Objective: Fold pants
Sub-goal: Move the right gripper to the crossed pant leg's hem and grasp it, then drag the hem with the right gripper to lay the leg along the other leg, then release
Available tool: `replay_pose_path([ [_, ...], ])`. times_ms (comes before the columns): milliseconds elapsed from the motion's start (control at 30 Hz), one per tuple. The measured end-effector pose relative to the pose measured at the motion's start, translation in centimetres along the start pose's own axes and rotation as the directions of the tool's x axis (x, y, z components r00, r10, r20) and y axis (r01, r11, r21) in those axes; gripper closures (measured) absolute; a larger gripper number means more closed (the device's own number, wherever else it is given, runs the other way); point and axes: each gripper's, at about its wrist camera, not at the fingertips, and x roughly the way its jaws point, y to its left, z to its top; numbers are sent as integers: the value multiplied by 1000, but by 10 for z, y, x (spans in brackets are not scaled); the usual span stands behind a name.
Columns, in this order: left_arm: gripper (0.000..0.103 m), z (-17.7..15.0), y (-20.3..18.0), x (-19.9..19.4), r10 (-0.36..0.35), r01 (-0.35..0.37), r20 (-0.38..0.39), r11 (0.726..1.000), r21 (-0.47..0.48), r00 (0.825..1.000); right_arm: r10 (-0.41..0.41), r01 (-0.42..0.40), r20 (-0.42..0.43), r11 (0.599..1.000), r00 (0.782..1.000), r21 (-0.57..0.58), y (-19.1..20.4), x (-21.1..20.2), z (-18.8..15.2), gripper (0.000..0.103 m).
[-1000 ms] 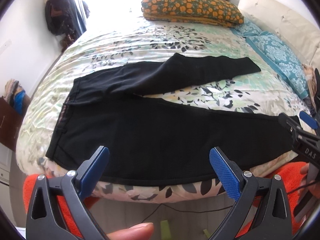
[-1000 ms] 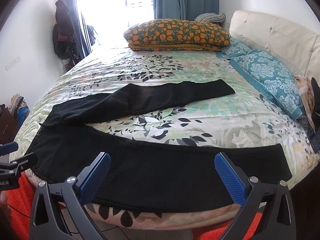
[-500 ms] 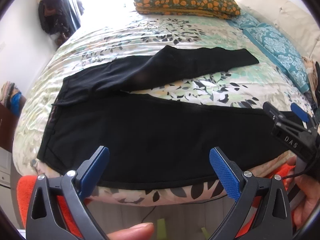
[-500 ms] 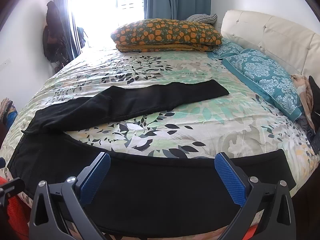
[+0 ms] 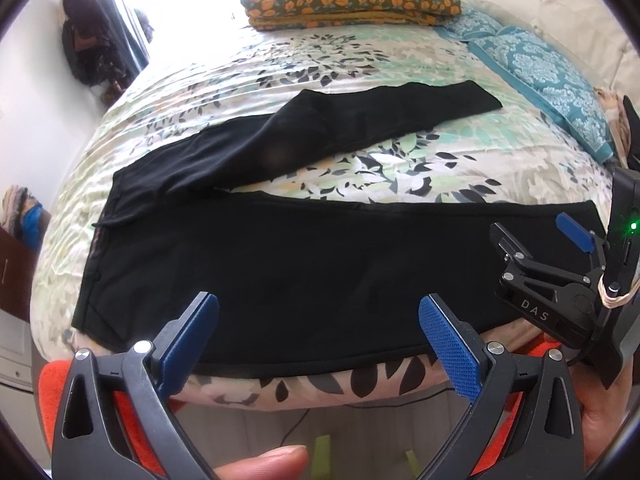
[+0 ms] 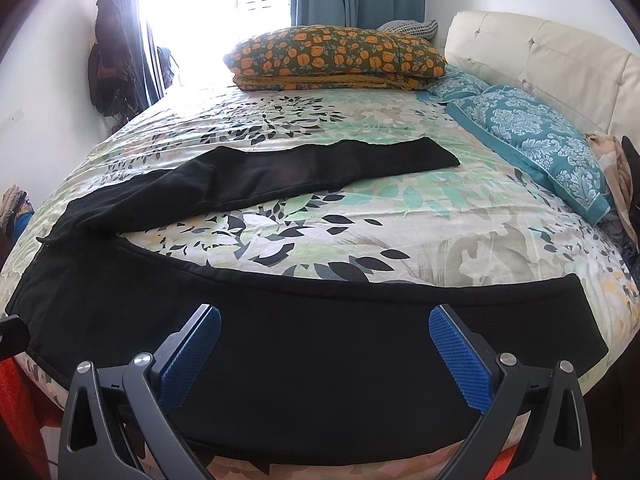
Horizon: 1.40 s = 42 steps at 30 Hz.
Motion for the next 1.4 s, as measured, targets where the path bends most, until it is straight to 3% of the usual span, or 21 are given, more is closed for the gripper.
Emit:
replay_pose_path([
  [433, 2, 7, -6, 1, 12, -12, 8, 1000, -8, 1000, 28, -27, -15, 999, 999, 36, -10, 3, 0, 0],
  [633, 2, 7, 5, 0, 11, -10, 33, 1000, -23, 999, 165, -158, -20, 967, 986, 202, -65, 17, 26, 0],
  [700, 2, 5, 14, 7, 9, -8, 14, 999, -43, 1000, 200, -187, -17, 941, 980, 282, -102, 40, 47, 0],
  [833, 2, 1, 36, 25, 17, -20, -34, 995, -96, 999, 131, -113, -18, 910, 991, 400, -186, 119, 104, 0],
  [933, 2, 1, 55, 35, 43, -50, -51, 990, -130, 998, 202, -119, -93, 827, 975, 549, -246, 199, 139, 0],
  [1000, 2, 1, 67, 42, 64, -74, -65, 985, -155, 996, 199, -102, -103, 803, 975, 587, -268, 238, 160, 0],
  [1133, 2, 2, 87, 60, 97, -116, -104, 973, -198, 990, 82, -11, -130, 882, 988, 472, -265, 292, 208, 5],
  [1200, 2, 3, 92, 69, 104, -129, -126, 970, -207, 987, 50, 32, -193, 916, 980, 400, -252, 320, 223, 6],
  [1233, 2, 4, 93, 73, 105, -132, -136, 969, -208, 985, 55, 37, -233, 927, 971, 374, -244, 333, 225, 18],
  [1267, 2, 5, 92, 75, 103, -131, -142, 970, -206, 985, 38, 60, -279, 940, 959, 336, -237, 343, 228, 39],
  [1300, 2, 5, 90, 77, 99, -127, -143, 971, -202, 985, -33, 121, -310, 955, 950, 270, -229, 346, 229, 50],
  [1333, 2, 6, 89, 77, 94, -121, -140, 973, -197, 986, -63, 136, -299, 964, 952, 230, -223, 343, 230, 78],
  [1367, 2, 7, 87, 77, 89, -114, -135, 975, -192, 987, -1, 73, -272, 964, 962, 255, -223, 340, 230, 92],
  [1400, 2, 7, 84, 75, 82, -106, -128, 977, -188, 988, 26, 52, -266, 958, 964, 283, -224, 334, 227, 92],
])
